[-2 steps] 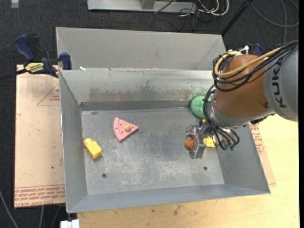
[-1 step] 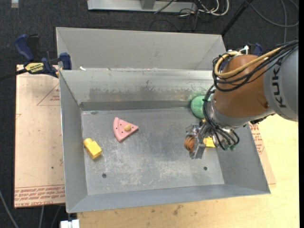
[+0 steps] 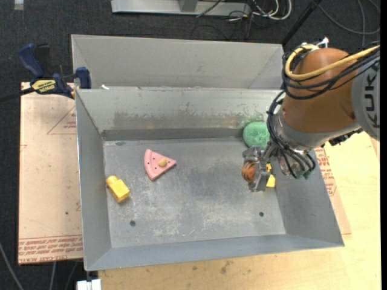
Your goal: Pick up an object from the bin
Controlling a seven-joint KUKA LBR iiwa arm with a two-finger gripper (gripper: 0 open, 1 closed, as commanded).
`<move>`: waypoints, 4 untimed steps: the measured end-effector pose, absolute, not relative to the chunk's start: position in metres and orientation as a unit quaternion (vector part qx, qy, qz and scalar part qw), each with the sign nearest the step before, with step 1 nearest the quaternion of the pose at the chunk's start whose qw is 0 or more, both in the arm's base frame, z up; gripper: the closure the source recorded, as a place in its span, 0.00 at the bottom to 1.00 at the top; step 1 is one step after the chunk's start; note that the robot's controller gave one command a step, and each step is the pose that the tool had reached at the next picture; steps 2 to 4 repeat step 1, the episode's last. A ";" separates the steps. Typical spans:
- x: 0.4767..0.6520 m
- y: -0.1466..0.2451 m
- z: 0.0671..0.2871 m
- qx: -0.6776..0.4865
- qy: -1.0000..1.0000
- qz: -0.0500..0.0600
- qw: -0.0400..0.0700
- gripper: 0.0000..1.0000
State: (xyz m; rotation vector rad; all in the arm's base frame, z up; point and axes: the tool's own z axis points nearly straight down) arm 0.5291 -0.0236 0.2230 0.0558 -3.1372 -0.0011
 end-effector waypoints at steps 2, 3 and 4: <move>0.550 -0.034 0.416 0.001 -1.000 0.000 -0.006 1.00; 0.550 -0.034 0.416 0.001 -1.000 0.000 -0.006 1.00; 0.550 -0.034 0.416 0.001 -1.000 0.000 -0.006 1.00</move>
Offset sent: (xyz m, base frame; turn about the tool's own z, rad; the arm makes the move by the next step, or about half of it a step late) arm 0.0000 0.0000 0.0000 0.0000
